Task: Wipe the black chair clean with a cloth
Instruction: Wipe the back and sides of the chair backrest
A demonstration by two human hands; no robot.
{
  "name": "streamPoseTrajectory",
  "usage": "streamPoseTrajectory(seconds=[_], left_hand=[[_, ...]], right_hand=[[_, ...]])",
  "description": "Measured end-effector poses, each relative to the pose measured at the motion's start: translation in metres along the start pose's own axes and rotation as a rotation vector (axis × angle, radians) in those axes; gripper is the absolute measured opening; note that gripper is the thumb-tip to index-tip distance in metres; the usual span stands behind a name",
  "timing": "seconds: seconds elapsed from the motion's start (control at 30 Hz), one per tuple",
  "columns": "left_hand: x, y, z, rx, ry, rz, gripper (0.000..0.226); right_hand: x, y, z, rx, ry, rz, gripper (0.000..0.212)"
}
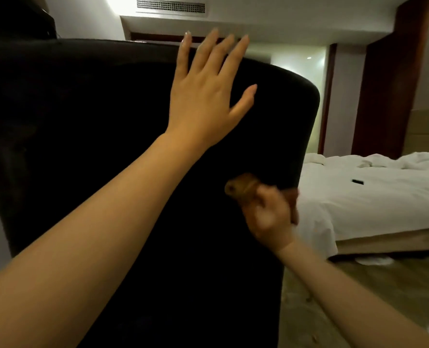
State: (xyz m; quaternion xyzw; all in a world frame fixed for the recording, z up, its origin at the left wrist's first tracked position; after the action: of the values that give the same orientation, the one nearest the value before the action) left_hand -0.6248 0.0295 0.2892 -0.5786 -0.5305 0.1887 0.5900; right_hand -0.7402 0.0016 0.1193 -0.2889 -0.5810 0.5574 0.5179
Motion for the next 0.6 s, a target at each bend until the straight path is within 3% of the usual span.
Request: streamPoseTrajectory(seconds=[0.07,0.17,0.23,0.33,0.37,0.43,0.53,0.6], left_hand=[[0.0,-0.002,0.003,-0.028,0.018,-0.003,0.059],[0.004,-0.007,0.008,-0.038,0.057,0.03,0.054],[0.004,-0.009,0.01,-0.024,0.089,0.052,0.051],[0.007,-0.01,0.006,0.008,0.133,0.119,0.046],[0.01,-0.009,0.004,0.018,0.149,0.139,0.045],[0.014,-0.007,-0.002,0.036,0.189,0.166,0.042],[0.023,-0.002,-0.012,0.055,0.254,0.208,0.039],[0.027,0.001,-0.02,0.078,0.284,0.215,0.04]], right_hand=[[-0.042,0.078,-0.032,0.249,-0.062,-0.217,0.027],[-0.056,0.15,-0.045,0.633,0.05,-0.31,0.021],[-0.037,0.107,-0.019,0.522,0.099,-0.267,0.018],[0.024,-0.005,0.046,0.035,-0.09,0.0,0.047],[0.041,-0.028,0.064,-0.072,-0.126,0.078,0.045],[0.051,-0.05,0.075,-0.193,-0.088,0.05,0.029],[0.023,-0.012,0.028,-0.032,-0.02,-0.132,0.023],[-0.013,0.059,-0.019,0.283,-0.085,-0.355,0.018]])
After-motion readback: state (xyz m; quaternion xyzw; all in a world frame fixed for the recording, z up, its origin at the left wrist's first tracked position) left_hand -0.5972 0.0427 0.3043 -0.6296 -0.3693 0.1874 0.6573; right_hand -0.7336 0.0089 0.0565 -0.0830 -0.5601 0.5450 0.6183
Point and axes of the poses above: each hand's wrist, its own y-axis away from the middle knuckle, its own x-axis out of the back of the hand, z = x × y, the point moved 8 cm from there along -y, towards the middle knuckle, and after that the axes turned 9 degrees about -z, right-handed, at the moved point
